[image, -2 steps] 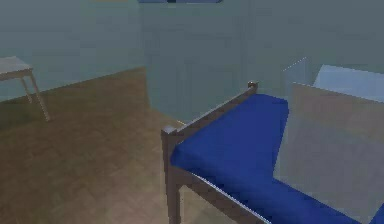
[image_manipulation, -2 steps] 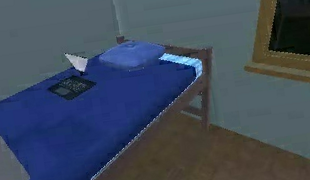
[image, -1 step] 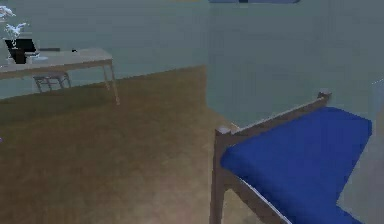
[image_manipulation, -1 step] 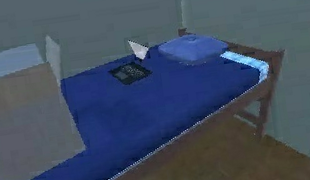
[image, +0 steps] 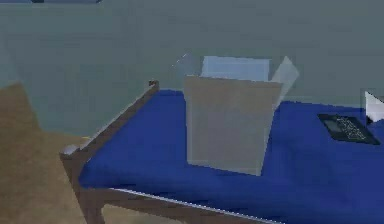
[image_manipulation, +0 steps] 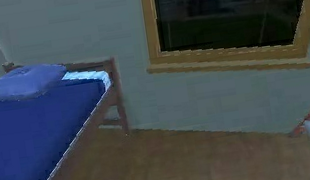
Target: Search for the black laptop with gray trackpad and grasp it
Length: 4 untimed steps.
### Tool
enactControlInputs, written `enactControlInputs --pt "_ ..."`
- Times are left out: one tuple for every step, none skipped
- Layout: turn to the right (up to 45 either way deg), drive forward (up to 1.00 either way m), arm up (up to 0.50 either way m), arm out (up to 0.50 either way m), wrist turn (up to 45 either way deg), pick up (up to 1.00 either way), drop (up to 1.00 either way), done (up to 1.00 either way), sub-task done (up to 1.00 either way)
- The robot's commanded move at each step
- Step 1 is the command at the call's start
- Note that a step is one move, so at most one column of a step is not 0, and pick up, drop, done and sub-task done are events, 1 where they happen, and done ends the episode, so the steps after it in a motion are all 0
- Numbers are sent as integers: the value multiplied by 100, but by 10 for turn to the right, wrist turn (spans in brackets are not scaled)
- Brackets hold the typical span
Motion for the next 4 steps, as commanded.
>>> enactControlInputs --pt "450 0 0 0 0 0 0 0 0" --pt "0 45 0 0 0 0 0 0 0" --pt "-450 0 0 0 0 0 0 0 0" --pt "-450 0 0 0 0 0 0 0 0"
